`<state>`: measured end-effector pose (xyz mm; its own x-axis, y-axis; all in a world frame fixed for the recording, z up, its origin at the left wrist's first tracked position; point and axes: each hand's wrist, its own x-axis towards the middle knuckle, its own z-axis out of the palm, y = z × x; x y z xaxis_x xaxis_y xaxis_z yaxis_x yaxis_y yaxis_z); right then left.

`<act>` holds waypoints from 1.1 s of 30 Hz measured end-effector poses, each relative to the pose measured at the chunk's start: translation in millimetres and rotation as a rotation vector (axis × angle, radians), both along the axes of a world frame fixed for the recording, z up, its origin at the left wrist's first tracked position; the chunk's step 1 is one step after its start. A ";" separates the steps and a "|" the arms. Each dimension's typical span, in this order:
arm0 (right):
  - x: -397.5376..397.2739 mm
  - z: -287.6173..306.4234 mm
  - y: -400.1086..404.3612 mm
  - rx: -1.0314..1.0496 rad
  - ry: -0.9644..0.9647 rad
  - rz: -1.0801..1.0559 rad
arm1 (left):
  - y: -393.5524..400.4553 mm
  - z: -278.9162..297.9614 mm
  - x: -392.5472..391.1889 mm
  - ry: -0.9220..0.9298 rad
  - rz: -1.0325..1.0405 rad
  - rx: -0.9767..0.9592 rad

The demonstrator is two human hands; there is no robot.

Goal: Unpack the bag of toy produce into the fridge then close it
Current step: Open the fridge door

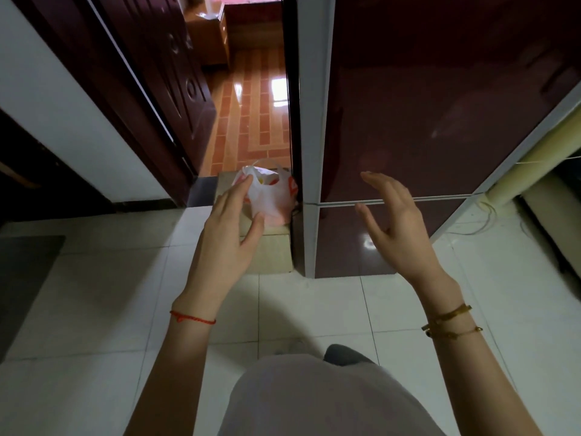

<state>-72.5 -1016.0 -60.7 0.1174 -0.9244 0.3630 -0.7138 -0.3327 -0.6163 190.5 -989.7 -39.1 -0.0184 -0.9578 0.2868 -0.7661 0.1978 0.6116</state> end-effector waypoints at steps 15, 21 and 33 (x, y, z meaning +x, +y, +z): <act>15.5 14.5 -33.4 -0.075 0.082 -0.022 | -63.9 -5.7 -9.6 0.145 -0.074 0.044; 22.4 50.5 -69.0 -0.239 0.179 -0.011 | -103.9 3.8 -21.4 0.170 -0.081 0.028; 56.9 120.8 -156.8 -0.469 0.371 -0.058 | -186.4 28.4 -54.0 0.324 -0.107 0.052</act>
